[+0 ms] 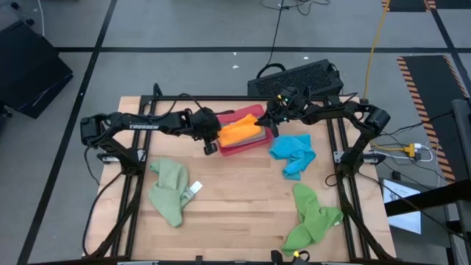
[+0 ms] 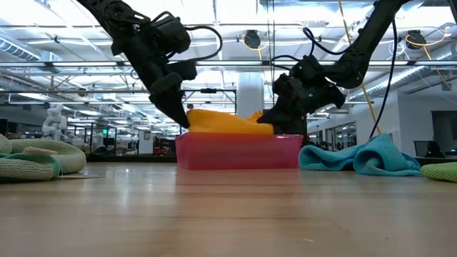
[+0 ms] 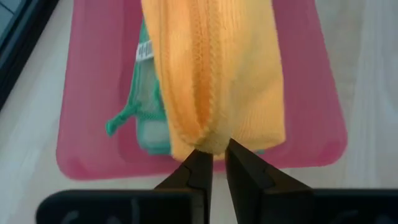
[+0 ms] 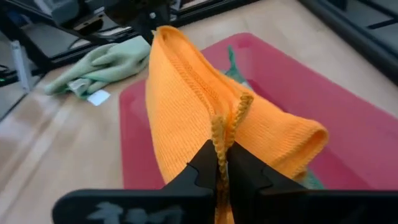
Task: Fold microfiber towels
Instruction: Put the folded yellow microfiber cloth into the red bin, then fold the light green microfiber cloth
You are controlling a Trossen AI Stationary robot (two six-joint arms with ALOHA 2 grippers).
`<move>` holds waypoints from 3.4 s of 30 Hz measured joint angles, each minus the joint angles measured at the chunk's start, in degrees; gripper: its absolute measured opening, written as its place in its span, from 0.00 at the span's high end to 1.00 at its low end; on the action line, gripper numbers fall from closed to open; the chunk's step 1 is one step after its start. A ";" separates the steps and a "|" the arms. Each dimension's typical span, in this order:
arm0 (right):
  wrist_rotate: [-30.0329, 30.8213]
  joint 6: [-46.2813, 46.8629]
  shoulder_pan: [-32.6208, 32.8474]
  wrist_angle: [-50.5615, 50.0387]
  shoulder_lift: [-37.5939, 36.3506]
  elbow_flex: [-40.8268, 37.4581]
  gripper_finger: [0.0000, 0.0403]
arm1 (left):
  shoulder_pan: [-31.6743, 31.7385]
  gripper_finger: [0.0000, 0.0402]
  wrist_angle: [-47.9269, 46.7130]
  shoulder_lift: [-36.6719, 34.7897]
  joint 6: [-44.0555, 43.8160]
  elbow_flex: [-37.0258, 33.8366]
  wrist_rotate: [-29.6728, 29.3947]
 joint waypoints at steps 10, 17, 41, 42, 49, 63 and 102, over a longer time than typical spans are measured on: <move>4.60 0.23 0.45 -0.20 0.00 0.08 0.89 | -1.61 0.88 1.12 -8.20 -4.27 -0.09 -9.12; 6.20 0.45 0.48 0.24 0.00 0.13 0.88 | -7.21 0.88 21.75 -2.43 2.53 0.08 -7.53; 8.92 -3.00 5.57 4.00 -7.59 0.15 0.70 | -4.65 0.88 25.82 10.90 2.15 -0.02 -13.36; 8.89 -3.15 6.36 4.69 -6.80 0.15 0.73 | -4.68 0.88 26.19 10.62 2.24 -0.02 -13.33; 7.76 -5.71 7.93 6.64 1.23 0.30 0.96 | -5.01 0.88 28.02 7.71 2.17 -0.04 -13.65; 9.27 -4.40 6.79 1.92 8.88 7.73 1.00 | -7.63 0.88 16.98 6.00 -1.99 -0.07 -17.44; 16.61 -8.77 8.26 -14.13 -6.64 7.62 1.00 | -4.93 0.88 8.74 -6.05 -0.15 0.02 -14.25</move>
